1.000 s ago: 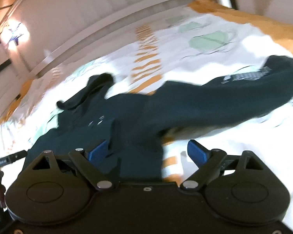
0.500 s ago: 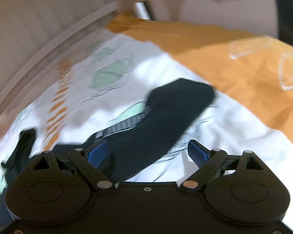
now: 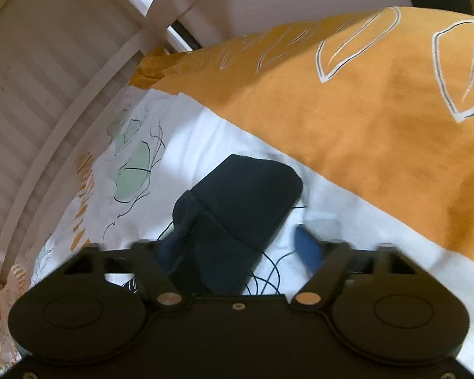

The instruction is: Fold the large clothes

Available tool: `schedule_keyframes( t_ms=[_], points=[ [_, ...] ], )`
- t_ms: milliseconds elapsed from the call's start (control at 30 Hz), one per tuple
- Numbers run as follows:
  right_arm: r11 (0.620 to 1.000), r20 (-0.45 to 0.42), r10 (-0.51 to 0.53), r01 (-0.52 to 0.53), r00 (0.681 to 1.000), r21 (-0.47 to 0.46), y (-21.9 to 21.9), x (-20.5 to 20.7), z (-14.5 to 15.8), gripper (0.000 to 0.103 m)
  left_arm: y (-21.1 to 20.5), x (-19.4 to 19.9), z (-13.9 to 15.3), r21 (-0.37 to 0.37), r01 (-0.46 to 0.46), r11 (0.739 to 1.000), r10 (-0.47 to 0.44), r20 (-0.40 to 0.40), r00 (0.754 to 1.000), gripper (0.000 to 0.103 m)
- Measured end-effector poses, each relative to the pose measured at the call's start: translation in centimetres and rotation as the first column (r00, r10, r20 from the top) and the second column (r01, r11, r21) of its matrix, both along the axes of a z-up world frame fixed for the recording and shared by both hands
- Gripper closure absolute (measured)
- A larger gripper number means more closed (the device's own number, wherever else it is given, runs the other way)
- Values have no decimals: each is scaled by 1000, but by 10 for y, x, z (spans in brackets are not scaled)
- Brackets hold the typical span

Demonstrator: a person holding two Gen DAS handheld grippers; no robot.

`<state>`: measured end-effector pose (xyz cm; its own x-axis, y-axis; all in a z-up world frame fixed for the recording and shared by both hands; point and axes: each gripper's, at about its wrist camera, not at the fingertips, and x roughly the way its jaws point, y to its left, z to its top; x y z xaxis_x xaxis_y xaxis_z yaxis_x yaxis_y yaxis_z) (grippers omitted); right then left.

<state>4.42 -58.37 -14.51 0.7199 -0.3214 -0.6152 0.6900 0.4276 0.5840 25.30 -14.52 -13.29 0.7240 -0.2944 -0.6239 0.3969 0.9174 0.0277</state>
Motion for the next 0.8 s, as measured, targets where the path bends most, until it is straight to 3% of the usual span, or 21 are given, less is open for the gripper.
schedule_keyframes(
  t_ms=[33,100,233,433,600,800],
  points=[
    [1000,-9,0,0,1000,5,1,1,0,70,0,0,0,0,0,1000,0,0,1000,0],
    [1000,-21,8,-9,1000,-25,5,3,5,78,0,0,0,0,1,1000,-1,0,1000,0],
    [987,-30,45,-49,999,-154,27,10,36,80,0,0,0,0,1,1000,-1,-1,1000,0],
    [937,58,165,-139,985,-321,72,33,113,80,0,1,0,-5,2,1000,-2,-5,1000,0],
    [844,59,351,-289,934,-452,146,72,168,80,7,6,5,-47,10,999,-12,-42,999,0],
    [747,51,546,-458,837,-482,244,117,182,80,46,12,28,-181,-9,983,-17,-137,990,0]
  ],
)
